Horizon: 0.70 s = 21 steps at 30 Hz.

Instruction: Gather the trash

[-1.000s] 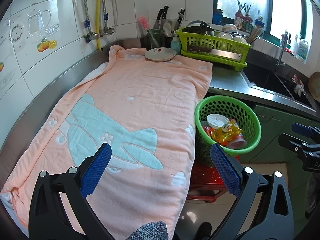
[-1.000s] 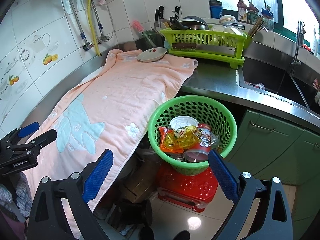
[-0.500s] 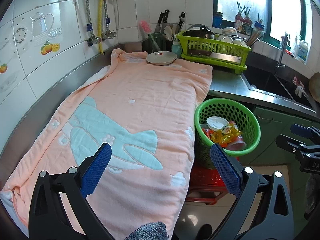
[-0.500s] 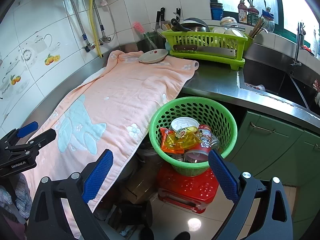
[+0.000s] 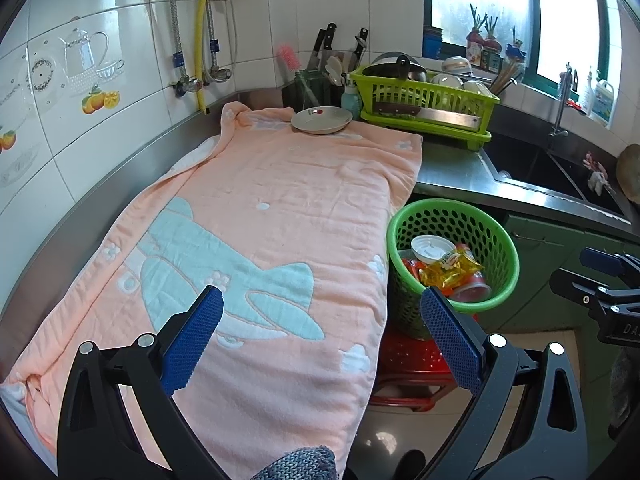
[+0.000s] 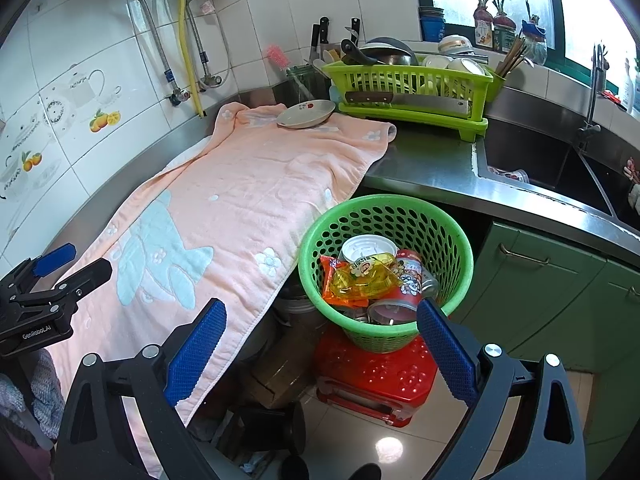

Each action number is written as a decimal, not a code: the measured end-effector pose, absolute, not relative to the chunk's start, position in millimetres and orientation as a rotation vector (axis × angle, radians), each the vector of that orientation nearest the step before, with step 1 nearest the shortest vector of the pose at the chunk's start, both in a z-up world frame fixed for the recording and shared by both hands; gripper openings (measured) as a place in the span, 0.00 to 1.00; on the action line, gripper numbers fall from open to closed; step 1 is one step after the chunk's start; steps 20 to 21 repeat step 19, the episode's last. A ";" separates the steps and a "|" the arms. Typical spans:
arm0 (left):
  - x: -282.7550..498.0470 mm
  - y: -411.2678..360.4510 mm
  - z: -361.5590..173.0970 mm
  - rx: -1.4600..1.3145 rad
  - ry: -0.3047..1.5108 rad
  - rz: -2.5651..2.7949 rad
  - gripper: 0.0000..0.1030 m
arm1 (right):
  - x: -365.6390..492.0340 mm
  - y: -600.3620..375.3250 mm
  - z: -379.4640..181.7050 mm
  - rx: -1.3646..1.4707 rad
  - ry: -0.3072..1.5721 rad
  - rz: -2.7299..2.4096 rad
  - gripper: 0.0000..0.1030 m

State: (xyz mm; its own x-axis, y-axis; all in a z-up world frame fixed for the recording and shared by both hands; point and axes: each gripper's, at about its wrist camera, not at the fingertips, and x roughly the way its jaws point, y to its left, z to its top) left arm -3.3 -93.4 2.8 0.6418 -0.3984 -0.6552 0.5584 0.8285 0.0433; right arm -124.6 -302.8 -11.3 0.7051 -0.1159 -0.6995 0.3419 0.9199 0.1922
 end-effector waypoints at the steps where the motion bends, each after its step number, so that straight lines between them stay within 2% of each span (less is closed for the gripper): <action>1: -3.5 -93.7 2.8 0.254 0.680 -0.552 0.95 | -124.6 -302.7 -11.2 0.321 0.748 -0.261 0.90; 21: 0.5 -100.7 3.1 0.253 0.659 -0.550 0.95 | -124.6 -305.6 -8.7 0.331 0.745 -0.275 0.90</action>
